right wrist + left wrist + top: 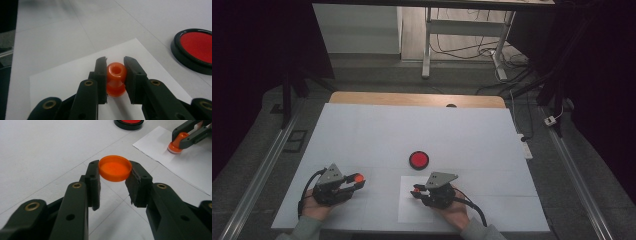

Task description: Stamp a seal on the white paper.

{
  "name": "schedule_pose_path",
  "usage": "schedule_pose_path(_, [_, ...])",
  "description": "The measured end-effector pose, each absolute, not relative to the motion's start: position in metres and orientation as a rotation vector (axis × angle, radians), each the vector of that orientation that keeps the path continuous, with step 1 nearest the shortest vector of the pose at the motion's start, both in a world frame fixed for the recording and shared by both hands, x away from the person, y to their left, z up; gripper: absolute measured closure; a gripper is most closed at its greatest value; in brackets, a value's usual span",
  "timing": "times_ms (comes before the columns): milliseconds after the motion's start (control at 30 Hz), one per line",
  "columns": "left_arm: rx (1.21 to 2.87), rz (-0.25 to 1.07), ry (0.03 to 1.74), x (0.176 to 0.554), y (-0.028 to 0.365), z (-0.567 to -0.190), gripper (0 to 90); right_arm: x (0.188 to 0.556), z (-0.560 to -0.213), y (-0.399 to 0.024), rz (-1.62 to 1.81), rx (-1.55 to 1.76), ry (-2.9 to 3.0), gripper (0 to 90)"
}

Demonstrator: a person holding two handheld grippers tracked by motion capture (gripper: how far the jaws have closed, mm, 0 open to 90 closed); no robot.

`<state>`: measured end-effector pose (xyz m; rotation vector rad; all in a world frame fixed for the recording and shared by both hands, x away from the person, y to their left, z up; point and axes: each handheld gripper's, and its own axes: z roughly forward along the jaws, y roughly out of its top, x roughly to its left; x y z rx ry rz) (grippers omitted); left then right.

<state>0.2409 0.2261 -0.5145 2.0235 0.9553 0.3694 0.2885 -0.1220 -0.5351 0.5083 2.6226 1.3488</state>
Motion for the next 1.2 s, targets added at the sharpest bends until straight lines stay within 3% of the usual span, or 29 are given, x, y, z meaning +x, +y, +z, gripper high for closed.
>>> schedule_pose_path(167, [2.022,0.369,0.958,0.241,0.227,-0.515,64.5,0.292,-0.522,-0.132,1.517,0.572,2.548,72.3])
schedule_pose_path(1200, [2.029,0.366,0.947,0.242,0.224,-0.516,64.5,0.306,-0.481,-0.164,1.686,0.69,2.333,72.2])
